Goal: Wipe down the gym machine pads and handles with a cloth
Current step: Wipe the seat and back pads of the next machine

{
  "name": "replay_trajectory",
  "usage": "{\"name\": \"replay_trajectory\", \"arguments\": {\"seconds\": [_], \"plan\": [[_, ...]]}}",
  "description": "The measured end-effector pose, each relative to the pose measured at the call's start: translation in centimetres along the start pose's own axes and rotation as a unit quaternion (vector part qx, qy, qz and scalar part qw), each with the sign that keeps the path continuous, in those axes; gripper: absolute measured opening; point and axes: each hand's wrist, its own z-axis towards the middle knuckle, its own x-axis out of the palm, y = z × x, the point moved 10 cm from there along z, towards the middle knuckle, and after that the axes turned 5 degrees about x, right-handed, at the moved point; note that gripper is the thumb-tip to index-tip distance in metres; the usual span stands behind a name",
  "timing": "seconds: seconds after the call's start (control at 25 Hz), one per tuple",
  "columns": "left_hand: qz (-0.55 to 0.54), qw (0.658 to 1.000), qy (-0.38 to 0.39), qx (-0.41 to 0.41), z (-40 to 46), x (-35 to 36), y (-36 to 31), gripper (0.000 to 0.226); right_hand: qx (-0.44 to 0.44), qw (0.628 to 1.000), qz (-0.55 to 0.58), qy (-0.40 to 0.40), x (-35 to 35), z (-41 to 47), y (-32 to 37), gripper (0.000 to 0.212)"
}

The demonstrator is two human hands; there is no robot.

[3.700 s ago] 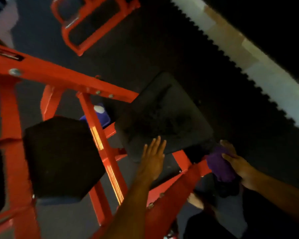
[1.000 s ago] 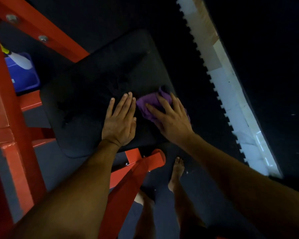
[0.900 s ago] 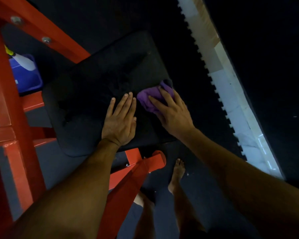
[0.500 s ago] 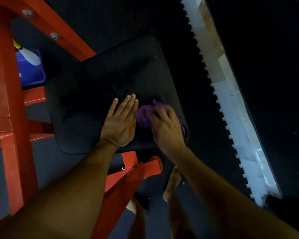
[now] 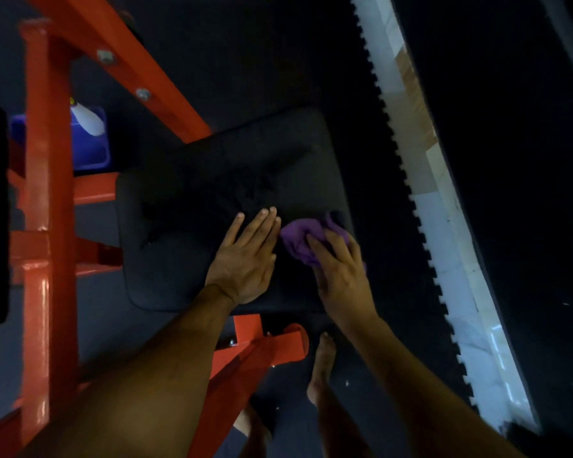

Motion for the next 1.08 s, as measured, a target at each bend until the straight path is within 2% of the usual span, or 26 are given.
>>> {"name": "replay_trajectory", "arguments": {"seconds": [0.08,0.12,0.24,0.32,0.52,0.6,0.68,0.76,0.84,0.96,1.0,1.08], "plan": [[-0.023,1.0,0.011,-0.005,0.3,-0.8,0.1,0.075,0.023,0.999,0.016,-0.021,-2.7,2.1,-1.9,0.055],[-0.036,0.999,0.004,-0.027,0.5,-1.3,1.1,0.076,0.008,1.0,0.011,-0.011,-3.0,2.1,-2.0,0.057],[-0.065,0.978,-0.037,-0.195,1.0,-2.9,7.0,0.071,-0.029,0.993,-0.069,0.089,0.4,-0.1,-1.5,0.061],[-0.061,0.965,-0.047,-0.251,0.7,-2.4,8.7,0.07,-0.042,0.99,-0.085,0.105,1.9,0.8,-1.2,0.059],[-0.059,0.965,-0.044,-0.252,0.9,-0.8,8.7,0.074,-0.038,0.996,-0.071,0.039,3.3,16.0,0.8,0.053],[-0.058,0.965,-0.034,-0.254,1.0,-0.8,9.1,0.075,-0.027,0.996,-0.078,0.046,3.8,23.1,2.0,0.052],[-0.056,0.965,-0.032,-0.256,0.9,-0.8,9.2,0.075,-0.029,0.993,-0.097,0.055,4.0,26.3,2.6,0.052],[-0.059,0.966,-0.025,-0.25,0.9,-0.9,9.1,0.076,-0.023,0.995,-0.087,0.052,3.2,24.5,1.6,0.053],[-0.067,0.965,-0.021,-0.252,0.9,-0.8,9.4,0.077,-0.026,0.996,-0.059,0.062,2.1,18.1,0.2,0.058],[-0.07,0.965,-0.028,-0.252,0.9,-0.7,9.3,0.078,-0.04,0.991,-0.044,0.119,1.4,7.9,-1.3,0.066],[-0.071,0.964,-0.032,-0.253,0.9,-0.6,9.3,0.078,-0.043,0.991,-0.042,0.122,1.4,7.5,-1.6,0.067],[-0.07,0.964,-0.035,-0.253,0.8,-0.6,9.3,0.078,-0.046,0.993,-0.042,0.104,1.7,12.1,-1.7,0.067]]}}
